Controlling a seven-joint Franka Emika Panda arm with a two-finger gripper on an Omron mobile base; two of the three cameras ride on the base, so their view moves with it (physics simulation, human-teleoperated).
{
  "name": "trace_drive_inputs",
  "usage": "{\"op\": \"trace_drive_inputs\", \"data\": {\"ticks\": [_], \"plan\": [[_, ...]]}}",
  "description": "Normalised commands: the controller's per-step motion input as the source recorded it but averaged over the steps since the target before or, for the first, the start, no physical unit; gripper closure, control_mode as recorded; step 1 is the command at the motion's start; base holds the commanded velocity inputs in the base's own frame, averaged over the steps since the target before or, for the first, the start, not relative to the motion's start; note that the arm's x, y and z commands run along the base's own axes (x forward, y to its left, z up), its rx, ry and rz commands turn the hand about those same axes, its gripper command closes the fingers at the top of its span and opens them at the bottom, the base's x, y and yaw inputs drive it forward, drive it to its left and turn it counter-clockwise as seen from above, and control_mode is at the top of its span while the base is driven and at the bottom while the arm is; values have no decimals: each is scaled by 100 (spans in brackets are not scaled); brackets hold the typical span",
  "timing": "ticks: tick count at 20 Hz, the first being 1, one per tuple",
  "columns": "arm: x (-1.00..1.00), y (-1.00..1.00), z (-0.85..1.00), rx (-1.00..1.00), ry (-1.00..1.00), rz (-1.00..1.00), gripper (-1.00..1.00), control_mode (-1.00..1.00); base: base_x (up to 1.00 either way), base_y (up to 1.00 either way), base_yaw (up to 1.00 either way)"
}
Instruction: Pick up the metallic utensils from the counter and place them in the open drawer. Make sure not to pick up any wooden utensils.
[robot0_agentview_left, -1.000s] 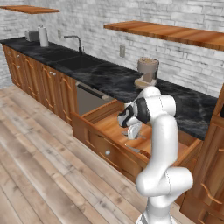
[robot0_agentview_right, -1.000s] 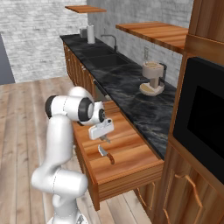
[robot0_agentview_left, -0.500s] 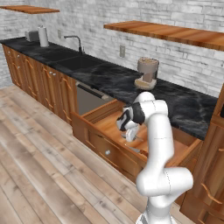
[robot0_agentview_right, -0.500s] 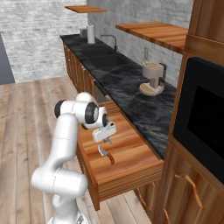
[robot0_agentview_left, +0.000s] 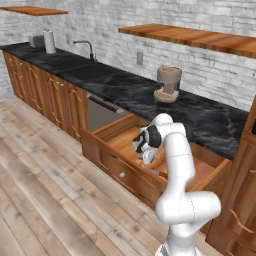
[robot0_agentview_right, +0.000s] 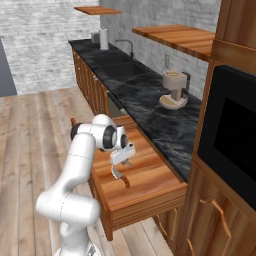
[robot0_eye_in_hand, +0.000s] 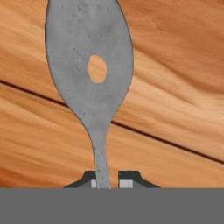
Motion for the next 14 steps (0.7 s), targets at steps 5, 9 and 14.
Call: {"op": "trace_drive_inputs", "data": {"ticks": [5,9,14], "plan": [[34,4,-57,0,0,0,-100,-100,0,0,0],[7,19,-21,0,0,0,-100,-100,0,0,0],[0,21,10,0,-2,0,-100,-100,0,0,0]]}}
